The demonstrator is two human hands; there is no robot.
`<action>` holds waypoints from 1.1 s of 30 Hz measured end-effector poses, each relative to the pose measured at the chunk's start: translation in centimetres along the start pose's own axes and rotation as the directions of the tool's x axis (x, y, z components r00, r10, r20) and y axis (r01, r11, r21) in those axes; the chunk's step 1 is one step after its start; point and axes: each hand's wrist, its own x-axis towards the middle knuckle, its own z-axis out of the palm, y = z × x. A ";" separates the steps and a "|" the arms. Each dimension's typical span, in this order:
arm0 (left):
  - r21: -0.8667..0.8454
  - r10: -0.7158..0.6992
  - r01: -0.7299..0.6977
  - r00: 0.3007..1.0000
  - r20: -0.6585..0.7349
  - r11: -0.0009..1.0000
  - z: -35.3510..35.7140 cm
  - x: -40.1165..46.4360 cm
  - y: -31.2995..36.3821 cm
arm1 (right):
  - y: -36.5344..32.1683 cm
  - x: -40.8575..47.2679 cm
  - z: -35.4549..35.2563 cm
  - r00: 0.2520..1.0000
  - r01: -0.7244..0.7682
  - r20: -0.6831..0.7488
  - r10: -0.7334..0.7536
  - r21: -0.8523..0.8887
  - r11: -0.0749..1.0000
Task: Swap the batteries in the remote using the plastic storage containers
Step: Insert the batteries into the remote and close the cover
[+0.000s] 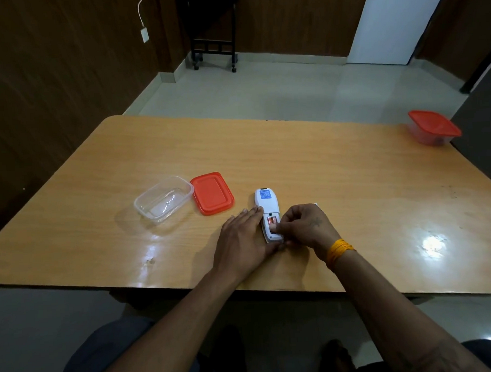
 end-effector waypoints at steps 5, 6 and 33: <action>-0.048 0.015 -0.015 1.000 0.000 0.999 -0.6 0.1 -0.2 | 1.3 -1.1 -1.9 0.934 0.186 -0.284 -0.217 -0.132 0.974; -0.063 0.024 -0.023 1.000 0.010 0.998 -0.9 0.2 -0.4 | 1.8 -1.2 -2.4 0.888 0.205 -0.363 -0.283 -0.239 0.949; -0.126 0.189 -0.180 0.980 0.063 0.975 -1.3 2.8 -3.8 | 2.2 -3.5 4.1 0.842 0.272 -0.235 -0.486 -0.592 0.758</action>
